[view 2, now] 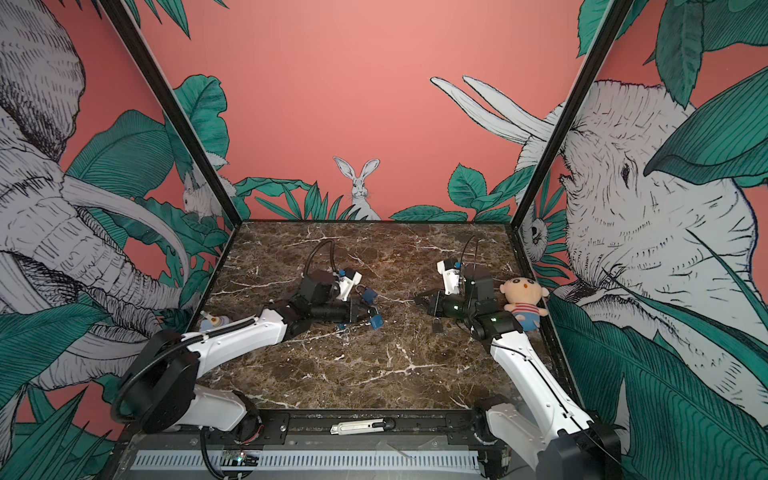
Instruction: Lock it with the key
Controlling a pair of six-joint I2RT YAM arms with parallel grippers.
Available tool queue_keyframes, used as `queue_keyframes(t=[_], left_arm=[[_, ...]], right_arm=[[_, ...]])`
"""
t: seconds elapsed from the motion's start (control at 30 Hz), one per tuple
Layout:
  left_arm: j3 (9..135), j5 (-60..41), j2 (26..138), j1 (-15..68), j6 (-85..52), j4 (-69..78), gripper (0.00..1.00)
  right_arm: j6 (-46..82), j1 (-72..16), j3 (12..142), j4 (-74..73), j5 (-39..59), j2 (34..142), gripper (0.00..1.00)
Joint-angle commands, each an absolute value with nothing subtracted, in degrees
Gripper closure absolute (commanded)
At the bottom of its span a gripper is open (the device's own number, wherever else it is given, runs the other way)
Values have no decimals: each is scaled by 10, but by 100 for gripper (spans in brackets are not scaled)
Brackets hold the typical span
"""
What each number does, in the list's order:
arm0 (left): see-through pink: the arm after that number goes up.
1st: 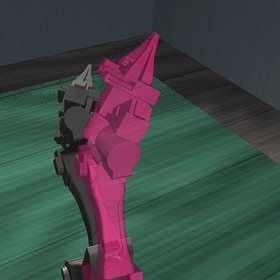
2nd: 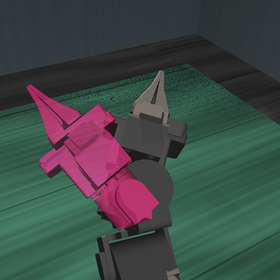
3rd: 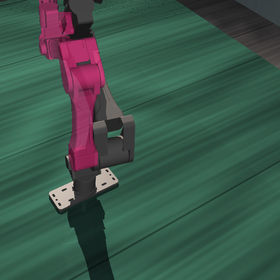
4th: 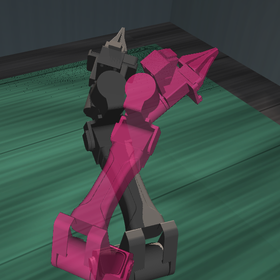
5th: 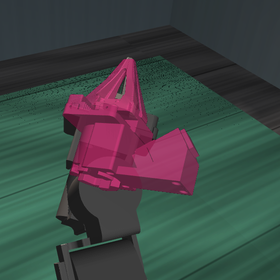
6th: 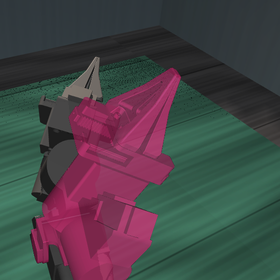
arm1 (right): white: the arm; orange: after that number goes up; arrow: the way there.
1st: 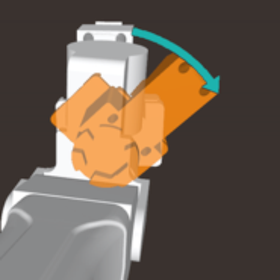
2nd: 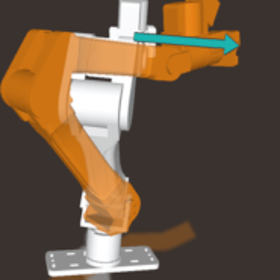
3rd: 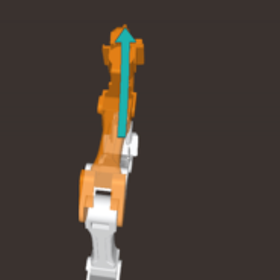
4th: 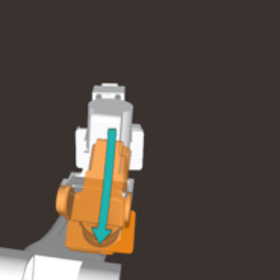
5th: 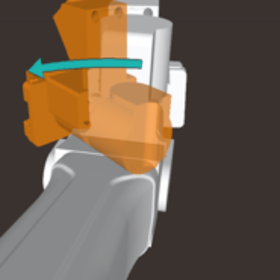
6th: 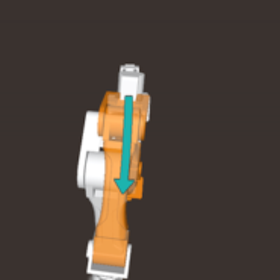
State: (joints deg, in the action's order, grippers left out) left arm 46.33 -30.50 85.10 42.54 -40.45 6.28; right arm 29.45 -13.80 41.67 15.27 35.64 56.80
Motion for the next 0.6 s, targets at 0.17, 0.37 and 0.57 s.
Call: queue_keyframes(t=[0.17, 0.37, 0.57], left_arm=[[536, -330, 944, 456, -407, 115, 100], [574, -350, 1017, 468, -441, 157, 100], [591, -376, 1081, 475, -498, 224, 100]], right_arm=[[258, -109, 412, 194, 369, 567, 100], [259, -101, 405, 182, 383, 571, 100], [248, -96, 416, 192, 392, 587, 100]])
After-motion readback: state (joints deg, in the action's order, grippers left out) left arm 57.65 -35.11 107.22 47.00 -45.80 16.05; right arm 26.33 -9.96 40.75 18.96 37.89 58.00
